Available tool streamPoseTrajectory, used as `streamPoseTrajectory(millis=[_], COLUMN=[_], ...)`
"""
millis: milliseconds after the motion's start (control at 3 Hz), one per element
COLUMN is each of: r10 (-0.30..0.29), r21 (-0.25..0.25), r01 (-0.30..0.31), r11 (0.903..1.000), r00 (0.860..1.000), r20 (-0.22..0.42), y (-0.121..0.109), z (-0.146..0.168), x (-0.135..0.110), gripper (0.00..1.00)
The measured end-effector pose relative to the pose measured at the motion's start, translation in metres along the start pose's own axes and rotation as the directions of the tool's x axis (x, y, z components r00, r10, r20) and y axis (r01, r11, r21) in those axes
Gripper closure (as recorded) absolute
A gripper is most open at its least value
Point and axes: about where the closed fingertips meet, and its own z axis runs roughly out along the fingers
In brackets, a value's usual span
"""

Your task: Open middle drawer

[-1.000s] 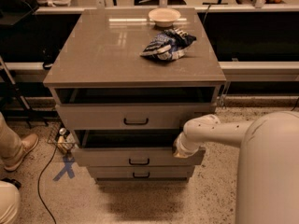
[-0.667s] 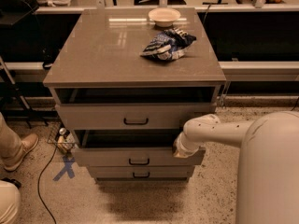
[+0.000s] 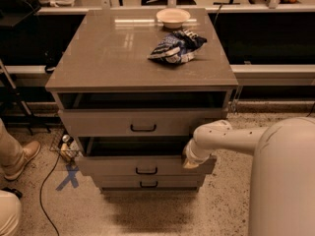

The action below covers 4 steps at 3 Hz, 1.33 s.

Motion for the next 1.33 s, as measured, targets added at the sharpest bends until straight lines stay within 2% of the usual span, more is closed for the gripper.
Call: streamPoseTrajectory(millis=[333, 667, 1000, 1333], r10=[0.0, 0.0, 0.004, 0.024], r21=[0.0, -0.009, -0.06, -0.104], r01=[0.0, 0.0, -0.005, -0.026], r11=[1.0, 1.0, 0.9982, 0.9942], r00=[1.0, 1.0, 1.0, 1.0], r20=[0.0, -0.003, -0.016, -0.018], y=[0.0, 0.002, 0.008, 0.014], z=[0.0, 0.002, 0.011, 0.023], x=[0.0, 0.0, 0.002, 0.007], gripper=[0.04, 0.0, 0.0, 0.19])
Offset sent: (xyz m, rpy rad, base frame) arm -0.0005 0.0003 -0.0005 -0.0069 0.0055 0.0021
